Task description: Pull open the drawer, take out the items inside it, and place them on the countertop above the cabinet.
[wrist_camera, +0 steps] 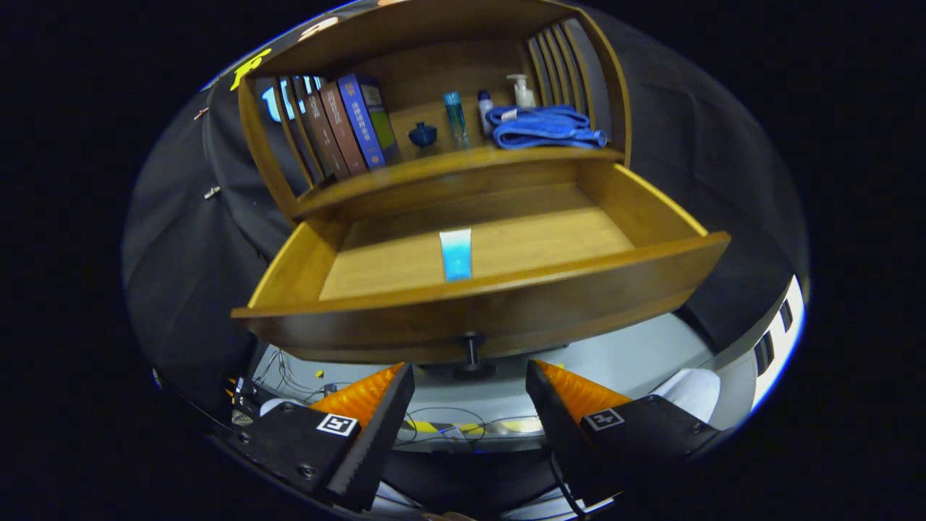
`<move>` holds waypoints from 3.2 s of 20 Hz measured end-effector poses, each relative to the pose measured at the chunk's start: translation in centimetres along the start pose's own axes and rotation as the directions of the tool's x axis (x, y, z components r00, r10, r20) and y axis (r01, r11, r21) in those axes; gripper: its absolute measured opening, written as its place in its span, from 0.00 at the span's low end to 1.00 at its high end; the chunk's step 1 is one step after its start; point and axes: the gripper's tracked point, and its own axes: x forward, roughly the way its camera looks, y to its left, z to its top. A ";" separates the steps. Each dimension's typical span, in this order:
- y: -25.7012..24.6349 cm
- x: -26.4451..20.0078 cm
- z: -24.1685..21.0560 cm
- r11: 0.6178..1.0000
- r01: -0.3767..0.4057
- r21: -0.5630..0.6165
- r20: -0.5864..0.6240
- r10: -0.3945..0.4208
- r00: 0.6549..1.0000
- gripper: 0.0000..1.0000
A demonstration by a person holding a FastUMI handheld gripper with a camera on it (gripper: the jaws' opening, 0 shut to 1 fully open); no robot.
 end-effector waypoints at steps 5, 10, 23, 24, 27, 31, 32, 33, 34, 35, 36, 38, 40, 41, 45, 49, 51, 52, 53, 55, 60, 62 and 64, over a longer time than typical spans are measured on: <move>1.6 1.1 7.5 0.999 -0.026 -0.040 0.049 0.028 0.998 0.98; 2.2 8.5 11.1 0.997 -0.009 -0.080 -0.076 0.002 0.997 0.98; 0.7 18.7 6.6 0.994 0.079 -0.074 -0.427 -0.103 0.898 0.93; 0.7 18.9 6.5 0.993 0.080 -0.086 -0.433 -0.109 0.895 0.93; 0.6 19.2 5.3 0.990 0.080 -0.119 -0.469 -0.127 0.874 0.89; 0.7 19.9 4.3 0.991 0.079 -0.108 -0.503 -0.123 0.856 0.84; 0.6 20.4 3.9 0.990 0.083 -0.115 -0.514 -0.131 0.848 0.76; 0.8 20.5 4.5 0.989 0.081 -0.120 -0.504 -0.131 0.854 0.67; 0.7 20.9 3.7 0.989 0.068 -0.128 -0.502 -0.124 0.856 0.59; 0.7 19.9 4.7 0.986 0.076 -0.151 -0.491 -0.141 0.859 0.54; 0.9 20.2 4.4 0.986 0.068 -0.155 -0.493 -0.137 0.859 0.49; 0.8 20.3 4.3 0.984 0.057 -0.169 -0.488 -0.134 0.862 0.44; 0.8 19.9 4.0 0.986 0.050 -0.157 -0.493 -0.123 0.861 0.44; 0.9 19.4 4.0 0.988 0.046 -0.145 -0.489 -0.112 0.865 0.44; 1.5 15.4 5.1 0.992 -0.008 -0.129 -0.432 -0.049 0.901 0.44; 1.9 11.5 8.1 0.994 -0.024 -0.107 -0.326 -0.012 0.945 0.44; 2.7 9.9 10.8 0.994 -0.042 -0.100 -0.261 0.014 0.965 0.44; 3.1 9.5 12.3 0.994 -0.052 -0.099 -0.232 0.028 0.972 0.44; 3.4 9.4 13.9 0.993 -0.053 -0.101 -0.200 0.032 0.979 0.44; 3.6 10.2 18.0 0.993 -0.039 -0.108 -0.142 0.023 0.990 0.44; 4.7 14.6 24.2 0.991 -0.021 -0.129 -0.103 0.008 0.995 0.44; 4.6 16.8 25.3 0.991 -0.005 -0.132 -0.116 -0.010 0.993 0.44; 4.4 19.1 25.5 0.994 0.011 -0.110 -0.146 -0.027 0.989 0.44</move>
